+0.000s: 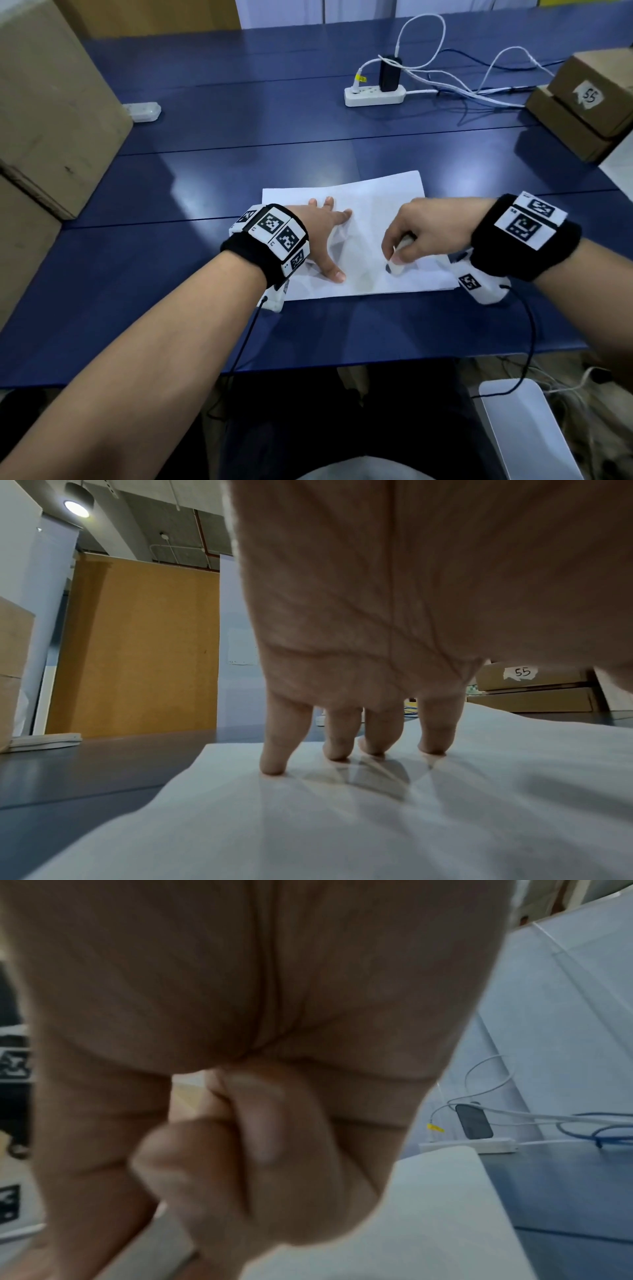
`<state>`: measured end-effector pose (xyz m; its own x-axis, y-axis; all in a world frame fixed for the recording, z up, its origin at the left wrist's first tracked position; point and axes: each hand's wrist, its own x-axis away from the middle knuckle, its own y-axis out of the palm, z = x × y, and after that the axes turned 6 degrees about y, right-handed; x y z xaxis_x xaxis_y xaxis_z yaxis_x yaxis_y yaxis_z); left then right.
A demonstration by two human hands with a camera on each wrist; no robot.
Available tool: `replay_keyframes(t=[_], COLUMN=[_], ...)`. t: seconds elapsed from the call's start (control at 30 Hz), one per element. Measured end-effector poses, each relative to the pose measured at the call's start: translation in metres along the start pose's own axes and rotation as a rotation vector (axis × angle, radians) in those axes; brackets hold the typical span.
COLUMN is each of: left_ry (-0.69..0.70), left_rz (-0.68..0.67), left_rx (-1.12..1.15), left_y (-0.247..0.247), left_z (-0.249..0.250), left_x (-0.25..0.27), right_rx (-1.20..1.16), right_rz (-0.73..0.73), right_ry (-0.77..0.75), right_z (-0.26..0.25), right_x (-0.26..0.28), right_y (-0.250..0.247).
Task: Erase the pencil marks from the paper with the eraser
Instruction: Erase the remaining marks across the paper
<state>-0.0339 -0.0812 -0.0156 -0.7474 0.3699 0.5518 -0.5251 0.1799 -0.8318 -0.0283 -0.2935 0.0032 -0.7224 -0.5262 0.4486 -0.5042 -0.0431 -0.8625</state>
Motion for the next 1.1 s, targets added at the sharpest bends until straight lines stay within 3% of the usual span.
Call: replay_keyframes(t=[0.07, 0.2, 0.27, 0.43, 0.5, 0.7, 0.77, 0.87, 0.93, 1.0, 1.1], left_ry=[-0.002, 0.002, 0.001, -0.016, -0.016, -0.015, -0.021, -0.032, -0.04, -0.036, -0.03], left_rz=[0.003, 0.021, 0.022, -0.001, -0.005, -0.002, 0.002, 0.021, 0.024, 0.028, 0.022], left_rx=[-0.004, 0.012, 0.002, -0.044, -0.064, -0.077, -0.074, -0.082, -0.09, -0.104, -0.109], left_y=[-0.001, -0.003, -0.002, -0.004, -0.005, -0.007, -0.006, -0.004, -0.004, -0.004, -0.007], left_z=[0.002, 0.001, 0.002, 0.002, 0.004, 0.004, 0.005, 0.008, 0.009, 0.011, 0.012], left_x=[0.001, 0.002, 0.001, -0.002, -0.004, -0.003, -0.003, -0.003, -0.003, -0.002, -0.002], right_rx=[0.005, -0.042, -0.044, 0.009, 0.021, -0.072, -0.077, -0.086, -0.081, -0.058, -0.009], right_rz=[0.016, 0.299, 0.333, 0.034, 0.002, 0.326, 0.272, -0.016, -0.121, -0.043, 0.224], right_ry=[0.006, 0.163, 0.181, 0.001, -0.006, 0.192, 0.144, 0.003, -0.032, -0.011, 0.088], right_z=[0.002, 0.013, 0.015, 0.001, 0.0, 0.02, 0.018, 0.003, -0.001, 0.003, 0.013], right_x=[-0.003, -0.022, -0.021, 0.001, 0.001, -0.022, -0.019, -0.002, 0.003, -0.004, -0.018], right_y=[-0.001, -0.007, -0.006, -0.001, -0.001, -0.009, -0.007, -0.001, 0.001, -0.001, -0.007])
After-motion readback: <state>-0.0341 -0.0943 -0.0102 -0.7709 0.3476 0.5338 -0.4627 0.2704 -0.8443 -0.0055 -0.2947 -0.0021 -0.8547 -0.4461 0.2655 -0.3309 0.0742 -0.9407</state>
